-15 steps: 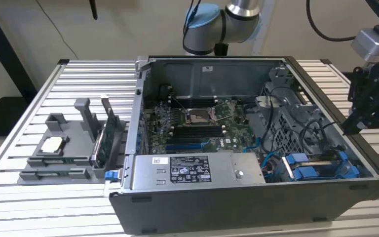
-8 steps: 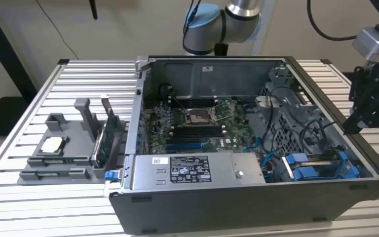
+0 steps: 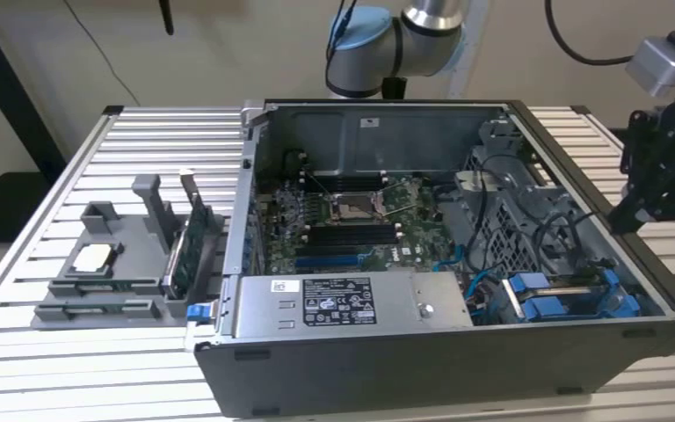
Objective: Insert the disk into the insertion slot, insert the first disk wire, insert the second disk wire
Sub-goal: 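Insert the second disk wire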
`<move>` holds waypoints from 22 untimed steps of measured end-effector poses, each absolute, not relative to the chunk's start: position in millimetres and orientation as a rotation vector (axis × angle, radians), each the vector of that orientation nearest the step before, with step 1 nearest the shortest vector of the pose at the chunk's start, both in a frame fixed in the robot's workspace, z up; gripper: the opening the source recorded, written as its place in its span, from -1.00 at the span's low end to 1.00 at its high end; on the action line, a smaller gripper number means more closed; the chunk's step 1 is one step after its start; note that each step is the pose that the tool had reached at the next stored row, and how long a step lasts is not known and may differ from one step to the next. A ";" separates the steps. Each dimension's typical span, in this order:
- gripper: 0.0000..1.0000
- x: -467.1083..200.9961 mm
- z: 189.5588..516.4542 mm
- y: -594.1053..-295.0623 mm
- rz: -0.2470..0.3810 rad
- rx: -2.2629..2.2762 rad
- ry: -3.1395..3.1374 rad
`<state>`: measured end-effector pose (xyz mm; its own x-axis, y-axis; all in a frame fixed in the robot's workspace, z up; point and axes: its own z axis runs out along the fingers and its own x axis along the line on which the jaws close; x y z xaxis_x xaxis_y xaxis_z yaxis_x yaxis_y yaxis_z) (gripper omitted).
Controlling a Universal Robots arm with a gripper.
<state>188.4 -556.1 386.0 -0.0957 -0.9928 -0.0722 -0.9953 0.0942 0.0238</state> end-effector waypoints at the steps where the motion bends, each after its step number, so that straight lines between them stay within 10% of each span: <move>1: -0.69 187.3 387.0 -556.1 0.103 -2.086 2.296; 22: -0.69 158.4 398.0 -556.1 0.103 -2.085 2.295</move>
